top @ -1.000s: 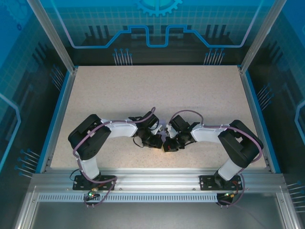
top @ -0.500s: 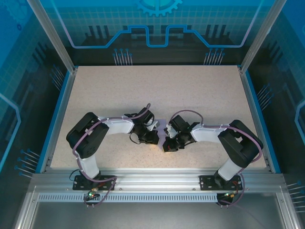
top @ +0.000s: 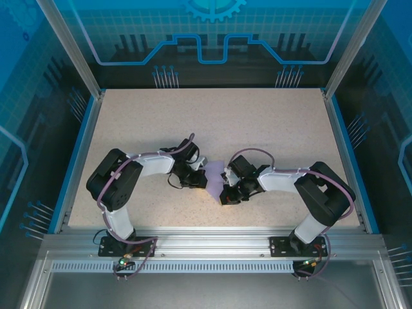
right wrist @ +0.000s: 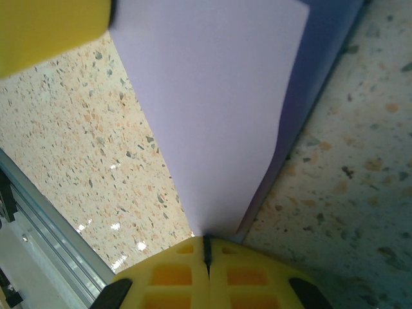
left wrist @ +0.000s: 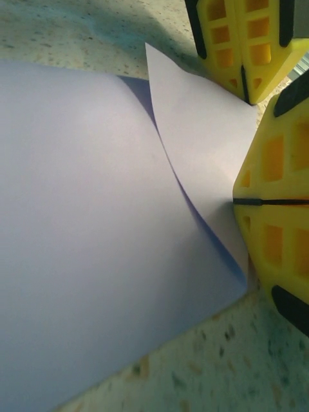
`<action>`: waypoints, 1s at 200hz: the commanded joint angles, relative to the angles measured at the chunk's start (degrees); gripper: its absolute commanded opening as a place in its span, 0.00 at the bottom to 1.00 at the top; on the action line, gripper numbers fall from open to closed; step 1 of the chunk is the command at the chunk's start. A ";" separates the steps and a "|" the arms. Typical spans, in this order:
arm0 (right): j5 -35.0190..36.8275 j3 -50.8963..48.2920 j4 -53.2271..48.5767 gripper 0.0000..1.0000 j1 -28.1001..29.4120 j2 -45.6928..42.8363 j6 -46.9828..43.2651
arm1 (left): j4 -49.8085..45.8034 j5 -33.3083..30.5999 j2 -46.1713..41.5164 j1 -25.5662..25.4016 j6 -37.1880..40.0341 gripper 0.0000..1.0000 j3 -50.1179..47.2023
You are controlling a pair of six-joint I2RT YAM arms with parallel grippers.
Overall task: Fold a paper plane with a square sheet of paper (fold left side to right side)
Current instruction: Third fold the triangle at the center of the table, then fourth fold the wing at the center of the table.
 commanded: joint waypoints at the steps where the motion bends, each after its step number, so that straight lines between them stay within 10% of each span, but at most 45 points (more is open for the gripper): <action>1: 7.06 -3.82 -10.34 0.00 0.30 3.16 -0.97 | -3.63 -9.40 1.55 3.12 2.66 0.10 0.48; 118: 3.52 -1.02 -3.42 0.04 0.53 -3.19 -0.01 | -5.76 -6.73 -7.93 7.10 2.52 0.21 -0.49; 200: 9.40 3.47 -5.94 0.46 -2.86 -10.76 -11.16 | 5.08 1.27 -22.58 7.13 -14.44 0.55 -13.22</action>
